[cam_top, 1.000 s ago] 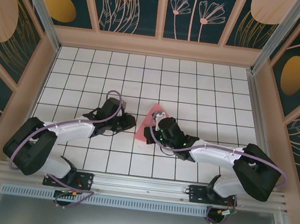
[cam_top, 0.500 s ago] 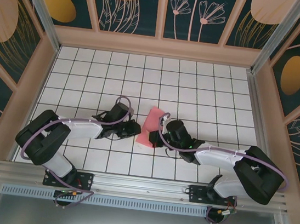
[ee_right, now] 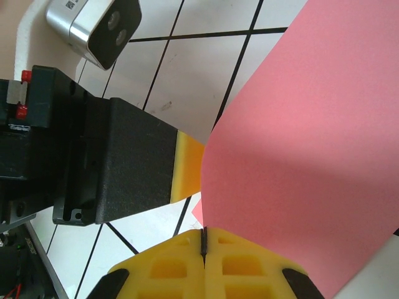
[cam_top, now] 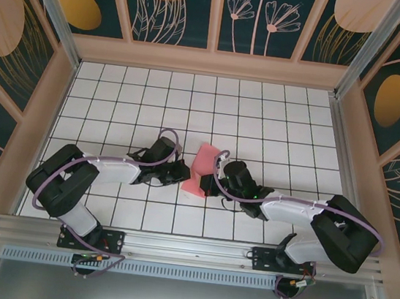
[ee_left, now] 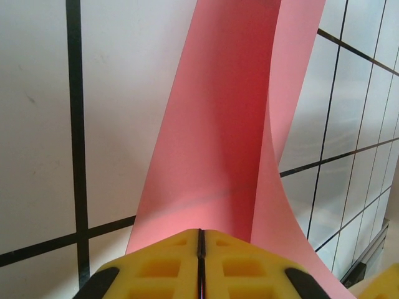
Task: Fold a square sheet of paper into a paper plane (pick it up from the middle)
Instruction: Fold the triangle a second time at the center of the table.
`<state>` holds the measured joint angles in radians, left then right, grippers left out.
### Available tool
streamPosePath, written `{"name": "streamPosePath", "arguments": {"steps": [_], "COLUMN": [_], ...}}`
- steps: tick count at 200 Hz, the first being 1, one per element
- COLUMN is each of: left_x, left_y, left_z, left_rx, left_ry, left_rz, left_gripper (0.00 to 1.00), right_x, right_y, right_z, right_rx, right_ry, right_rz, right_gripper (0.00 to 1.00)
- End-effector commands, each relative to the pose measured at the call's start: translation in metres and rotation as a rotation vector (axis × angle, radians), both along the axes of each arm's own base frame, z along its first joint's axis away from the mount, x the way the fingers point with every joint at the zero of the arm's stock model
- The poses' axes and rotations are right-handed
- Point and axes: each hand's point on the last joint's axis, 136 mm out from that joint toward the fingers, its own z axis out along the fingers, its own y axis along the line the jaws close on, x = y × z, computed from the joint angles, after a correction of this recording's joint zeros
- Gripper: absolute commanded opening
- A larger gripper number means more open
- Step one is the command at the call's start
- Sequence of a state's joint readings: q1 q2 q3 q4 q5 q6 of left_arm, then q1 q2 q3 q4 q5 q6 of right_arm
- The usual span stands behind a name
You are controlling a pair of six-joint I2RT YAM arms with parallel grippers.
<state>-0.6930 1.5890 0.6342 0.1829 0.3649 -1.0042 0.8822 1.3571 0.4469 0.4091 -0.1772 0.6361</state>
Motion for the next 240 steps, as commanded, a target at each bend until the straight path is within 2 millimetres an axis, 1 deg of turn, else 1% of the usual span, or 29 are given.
{"name": "streamPosePath", "arguments": {"steps": [1, 40, 61, 88, 120, 182, 207, 240], "left_x": [0.0, -0.002, -0.002, -0.006, -0.008, -0.006, -0.006, -0.005], "left_y": [-0.013, -0.015, -0.009, -0.003, 0.003, 0.004, 0.005, 0.005], "left_z": [0.005, -0.008, -0.015, -0.027, -0.036, -0.036, -0.037, -0.036], "left_rx": [-0.027, -0.007, 0.03, 0.078, 0.114, 0.131, 0.143, 0.146], "left_ry": [0.006, 0.039, 0.046, 0.063, 0.07, 0.066, 0.064, 0.062], "left_rz": [-0.022, -0.038, -0.026, -0.028, -0.026, -0.033, -0.033, -0.035], "left_gripper": [0.08, 0.06, 0.05, 0.05, 0.04, 0.04, 0.04, 0.04], "right_x": [0.004, 0.004, 0.004, 0.01, 0.018, 0.037, 0.043, 0.046], "right_y": [-0.002, -0.003, -0.003, -0.015, -0.028, -0.034, -0.036, -0.033], "right_z": [0.004, 0.002, 0.001, -0.01, -0.023, -0.036, -0.047, -0.048], "right_rx": [0.027, 0.022, 0.013, -0.05, -0.108, -0.222, -0.284, -0.294], "right_ry": [-0.009, -0.005, -0.002, 0.028, 0.067, 0.079, 0.095, 0.094], "right_rz": [-0.02, -0.024, -0.027, -0.065, -0.1, -0.112, -0.112, -0.103], "right_gripper": [0.0, 0.0, 0.0, 0.0, 0.0, 0.0, 0.0, 0.0]}}
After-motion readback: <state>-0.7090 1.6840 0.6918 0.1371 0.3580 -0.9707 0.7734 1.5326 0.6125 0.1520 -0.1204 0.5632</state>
